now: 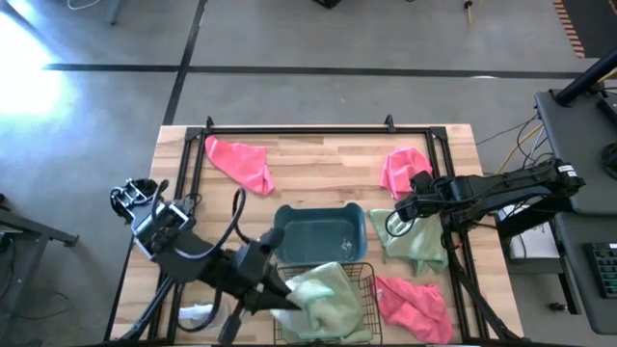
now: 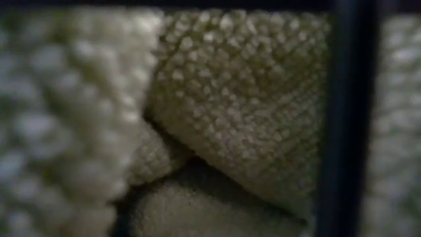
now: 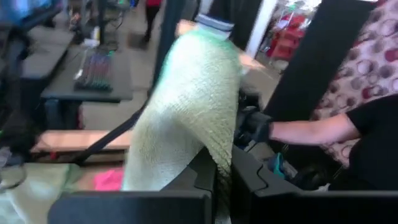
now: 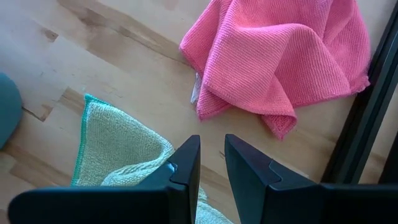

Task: Sort microfiber towel by color & place in baskets
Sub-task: Put the left green microfiber towel into the mesh storage bin

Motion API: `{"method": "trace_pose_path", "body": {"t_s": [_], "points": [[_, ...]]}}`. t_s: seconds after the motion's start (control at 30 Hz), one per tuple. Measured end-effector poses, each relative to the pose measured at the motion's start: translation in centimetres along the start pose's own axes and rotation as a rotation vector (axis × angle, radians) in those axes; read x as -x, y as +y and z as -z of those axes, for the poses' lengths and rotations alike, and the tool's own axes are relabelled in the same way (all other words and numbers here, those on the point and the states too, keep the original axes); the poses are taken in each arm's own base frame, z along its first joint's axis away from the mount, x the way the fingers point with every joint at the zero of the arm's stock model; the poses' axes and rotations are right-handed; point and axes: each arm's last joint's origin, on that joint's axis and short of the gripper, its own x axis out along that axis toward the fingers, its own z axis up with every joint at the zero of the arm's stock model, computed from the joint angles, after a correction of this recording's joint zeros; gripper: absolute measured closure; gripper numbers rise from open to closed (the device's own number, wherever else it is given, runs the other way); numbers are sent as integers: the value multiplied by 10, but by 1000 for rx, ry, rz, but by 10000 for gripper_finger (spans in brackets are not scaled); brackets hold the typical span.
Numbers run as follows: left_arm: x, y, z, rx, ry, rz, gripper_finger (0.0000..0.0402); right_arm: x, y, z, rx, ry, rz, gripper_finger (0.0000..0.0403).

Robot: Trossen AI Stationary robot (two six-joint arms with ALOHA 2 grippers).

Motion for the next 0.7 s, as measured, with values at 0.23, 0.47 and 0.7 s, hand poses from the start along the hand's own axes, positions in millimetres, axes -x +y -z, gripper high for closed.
{"method": "trace_pose_path", "body": {"t_s": [0.23, 0.47, 0.7], "points": [[0, -1, 7, -5, 4, 26, 401, -4, -1, 3, -29, 6, 12, 335], [-7, 9, 4, -50, -21, -5, 401, -11, -4, 8, -65, 18, 38, 335], [-15, 25, -5, -76, -85, -43, 401, -15, -4, 10, -49, 19, 31, 335]]}}
